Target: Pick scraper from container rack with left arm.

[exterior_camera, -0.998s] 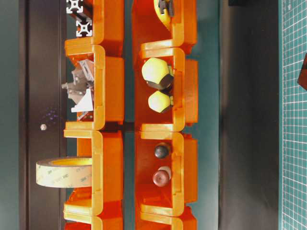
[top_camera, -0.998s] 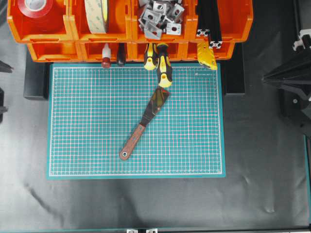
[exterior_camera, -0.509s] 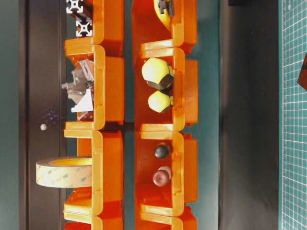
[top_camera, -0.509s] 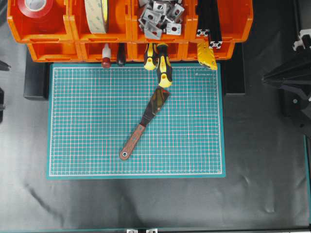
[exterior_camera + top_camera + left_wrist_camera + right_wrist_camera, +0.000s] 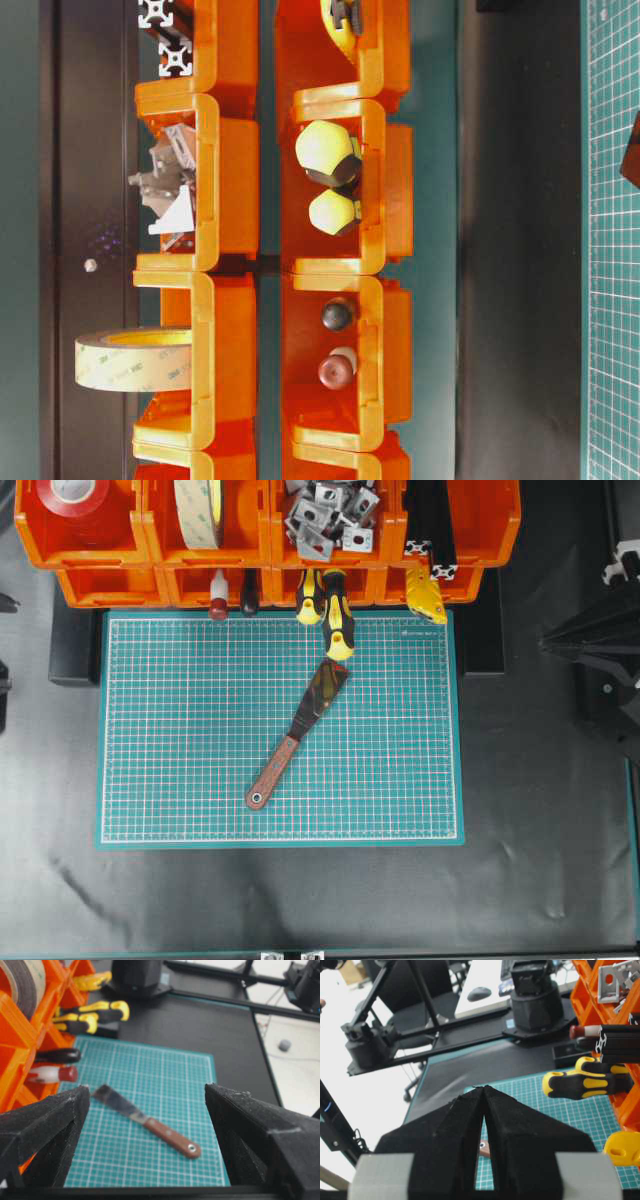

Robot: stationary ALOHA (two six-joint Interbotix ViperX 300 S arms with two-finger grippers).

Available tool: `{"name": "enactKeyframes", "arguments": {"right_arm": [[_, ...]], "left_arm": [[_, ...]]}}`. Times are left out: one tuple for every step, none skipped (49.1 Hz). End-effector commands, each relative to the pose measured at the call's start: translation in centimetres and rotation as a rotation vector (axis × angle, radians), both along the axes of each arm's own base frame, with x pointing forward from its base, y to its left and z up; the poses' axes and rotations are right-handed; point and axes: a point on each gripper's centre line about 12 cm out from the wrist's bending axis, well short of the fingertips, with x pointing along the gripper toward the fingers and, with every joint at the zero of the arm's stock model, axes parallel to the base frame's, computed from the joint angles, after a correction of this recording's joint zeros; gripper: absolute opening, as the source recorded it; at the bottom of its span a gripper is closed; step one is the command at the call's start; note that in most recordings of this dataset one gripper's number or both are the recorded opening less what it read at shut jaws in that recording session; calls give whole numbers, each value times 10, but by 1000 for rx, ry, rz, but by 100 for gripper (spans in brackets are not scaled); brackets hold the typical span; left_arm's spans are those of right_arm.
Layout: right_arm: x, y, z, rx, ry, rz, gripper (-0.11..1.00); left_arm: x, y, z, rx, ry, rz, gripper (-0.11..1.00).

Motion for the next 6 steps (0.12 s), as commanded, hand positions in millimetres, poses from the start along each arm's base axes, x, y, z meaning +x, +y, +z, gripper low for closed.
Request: {"name": "enactKeyframes", "arguments": {"right_arm": [[1,0,13,1,-31,-2,1],[1,0,13,0,-31,-2,1],[1,0,13,-2,-31,-2,1],[1,0,13,-2,-34,-2,1],[1,0,13,-3,-34,-2,1],[0,0,14,-4,-39,-2,1]], "left_arm": [[1,0,2,-2,-5,0,91],[1,0,2,-2,-5,0,91],[1,0,2,-3,-7,0,91],[1,0,2,-3,-7,2,91],[0,0,3,-3,-8,2,91],[0,1,3,-3,-8,4,91]]}}
